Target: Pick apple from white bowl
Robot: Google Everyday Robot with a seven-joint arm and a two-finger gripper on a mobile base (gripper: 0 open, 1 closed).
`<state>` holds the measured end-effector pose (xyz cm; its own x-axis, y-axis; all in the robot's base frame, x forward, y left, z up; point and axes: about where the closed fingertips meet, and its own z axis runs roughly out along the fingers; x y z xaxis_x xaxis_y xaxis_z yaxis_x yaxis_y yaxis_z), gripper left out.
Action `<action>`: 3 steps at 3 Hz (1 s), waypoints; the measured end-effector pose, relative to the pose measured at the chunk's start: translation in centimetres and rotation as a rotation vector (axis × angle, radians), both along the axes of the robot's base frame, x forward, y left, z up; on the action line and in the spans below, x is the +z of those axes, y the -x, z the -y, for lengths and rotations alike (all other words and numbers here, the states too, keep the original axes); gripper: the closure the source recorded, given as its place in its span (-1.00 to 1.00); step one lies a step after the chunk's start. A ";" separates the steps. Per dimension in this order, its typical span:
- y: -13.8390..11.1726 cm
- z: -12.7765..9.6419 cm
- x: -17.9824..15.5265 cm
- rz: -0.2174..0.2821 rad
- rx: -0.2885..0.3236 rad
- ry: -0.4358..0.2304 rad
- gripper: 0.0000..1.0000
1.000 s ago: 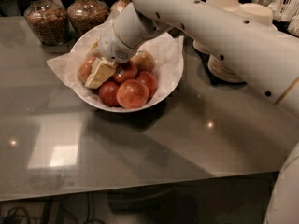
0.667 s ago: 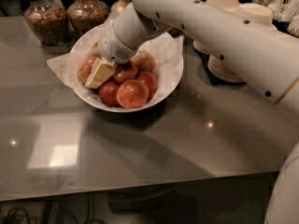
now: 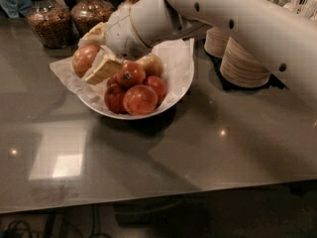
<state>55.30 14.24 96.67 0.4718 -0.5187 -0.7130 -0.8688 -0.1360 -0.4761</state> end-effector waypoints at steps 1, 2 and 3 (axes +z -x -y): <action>3.9 1.0 4.4 0.103 0.016 -0.140 1.00; 7.8 5.5 7.1 0.168 -0.038 -0.282 1.00; 9.8 6.4 8.2 0.179 -0.030 -0.242 1.00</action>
Offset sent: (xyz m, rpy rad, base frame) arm -0.0982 -0.1589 0.0709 0.3740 -0.1939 -0.2009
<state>45.47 7.84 104.83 0.5885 -0.3594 -0.7242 -0.7699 0.0245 -0.6378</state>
